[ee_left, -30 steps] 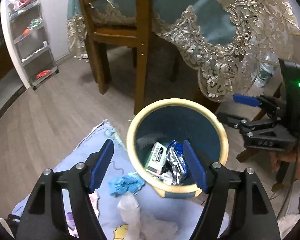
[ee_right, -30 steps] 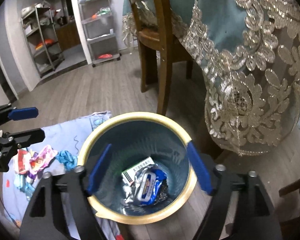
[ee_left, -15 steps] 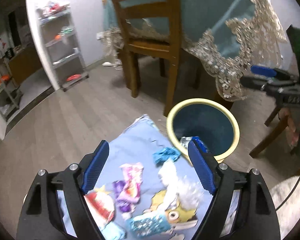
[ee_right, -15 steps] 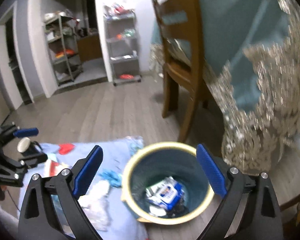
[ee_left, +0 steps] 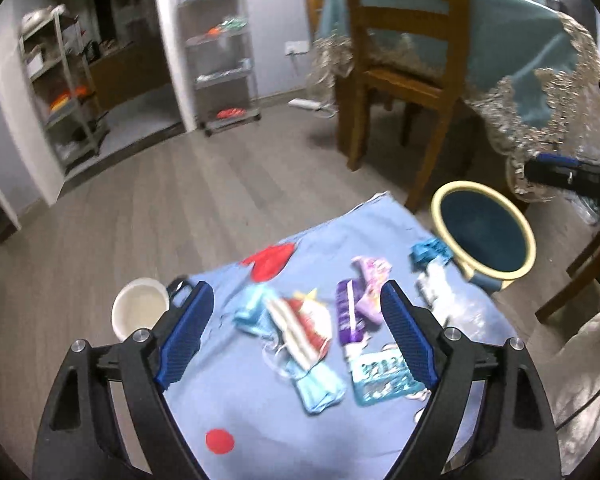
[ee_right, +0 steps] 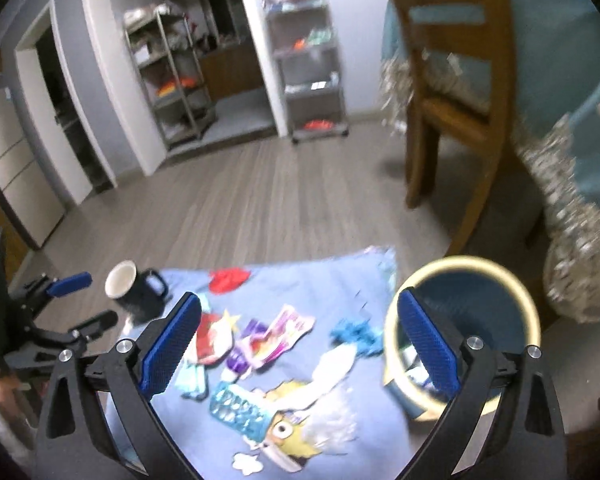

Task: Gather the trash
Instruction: 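Grasp the pink candy wrapper with the right tool while the left tool grasps the white paper cup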

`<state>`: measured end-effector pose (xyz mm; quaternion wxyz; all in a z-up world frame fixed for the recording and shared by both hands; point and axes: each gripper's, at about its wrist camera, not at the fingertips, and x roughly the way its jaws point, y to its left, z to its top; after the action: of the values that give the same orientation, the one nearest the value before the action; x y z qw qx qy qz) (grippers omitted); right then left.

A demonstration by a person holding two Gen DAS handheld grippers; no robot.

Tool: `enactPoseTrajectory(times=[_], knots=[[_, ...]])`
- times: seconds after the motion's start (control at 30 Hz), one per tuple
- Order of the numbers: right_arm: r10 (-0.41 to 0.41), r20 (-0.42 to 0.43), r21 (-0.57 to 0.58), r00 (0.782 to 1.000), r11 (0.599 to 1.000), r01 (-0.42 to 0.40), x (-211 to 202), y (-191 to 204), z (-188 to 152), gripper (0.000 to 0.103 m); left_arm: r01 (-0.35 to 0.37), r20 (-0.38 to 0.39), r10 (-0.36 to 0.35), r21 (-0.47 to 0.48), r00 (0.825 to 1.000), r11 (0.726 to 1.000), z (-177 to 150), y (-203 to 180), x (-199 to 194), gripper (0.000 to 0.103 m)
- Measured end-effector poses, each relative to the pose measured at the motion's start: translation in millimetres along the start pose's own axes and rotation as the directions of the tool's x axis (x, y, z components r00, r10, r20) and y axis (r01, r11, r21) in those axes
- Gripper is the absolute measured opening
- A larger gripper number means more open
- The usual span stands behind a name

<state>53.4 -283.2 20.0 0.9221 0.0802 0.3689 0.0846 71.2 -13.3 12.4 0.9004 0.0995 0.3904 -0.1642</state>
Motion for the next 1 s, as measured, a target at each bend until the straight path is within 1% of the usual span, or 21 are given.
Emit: enactPoseTrajectory(times=[0.13,0.3,0.43,0.5,0.6,0.7,0.77,0.9,0.93,0.97,1.0], knots=[[-0.026,-0.091,-0.009,0.996,1.0,0.025,37.1,15.8,-14.9,0.098,-0.016,-0.053,0.014,-0.026,0.998,1.0,-21.0,15.2,23.3,0.084],[-0.052,-0.202,-0.021,0.978,0.999,0.048,92.7,19.7,-26.6,0.098,-0.026,-0.116,0.023,-0.024,0.993,0.999,-30.4,21.6,63.3,0.084],[-0.076,-0.235,-0.024,0.969,0.997,0.072,124.2,16.6,-32.0,0.097,-0.043,-0.152,0.044,0.008,0.987,0.999,-40.8,21.1,88.7,0.084],[-0.062,-0.255,-0.007,0.965,0.998,0.062,138.9,15.7,-34.4,0.096,-0.036,-0.172,0.039,0.019,0.984,0.999,-47.2,21.5,102.1,0.084],[-0.035,-0.273,0.0,0.961,0.999,0.037,154.7,18.3,-36.5,0.095,-0.012,-0.193,0.011,-0.004,0.981,1.0,-52.3,24.0,115.0,0.084],[-0.005,-0.296,-0.035,0.955,0.999,-0.005,173.3,30.0,-38.4,0.084,-0.001,-0.208,-0.001,-0.008,0.978,1.0,-55.1,23.3,128.2,0.084],[0.002,-0.321,-0.053,0.947,0.998,-0.02,184.2,35.6,-41.6,0.072,0.008,-0.225,-0.01,-0.01,0.974,1.0,-57.2,21.9,138.4,0.084],[0.035,-0.38,-0.039,0.924,0.998,-0.054,204.0,44.0,-50.2,0.063,0.028,-0.245,-0.03,-0.009,0.969,1.0,-60.1,17.3,152.2,0.083],[0.04,-0.395,-0.038,0.918,0.997,-0.06,208.6,46.7,-52.4,0.058,0.034,-0.248,-0.036,-0.012,0.968,0.999,-60.4,16.6,153.8,0.081],[0.039,-0.412,-0.036,0.91,0.998,-0.059,213.0,48.4,-54.8,0.053,0.044,-0.254,-0.046,-0.015,0.966,0.999,-60.8,15.7,156.1,0.074],[0.034,-0.43,-0.028,0.902,0.998,-0.051,217.4,48.4,-57.1,0.05,0.05,-0.259,-0.053,-0.018,0.964,0.999,-61.1,15.8,157.3,0.07]])
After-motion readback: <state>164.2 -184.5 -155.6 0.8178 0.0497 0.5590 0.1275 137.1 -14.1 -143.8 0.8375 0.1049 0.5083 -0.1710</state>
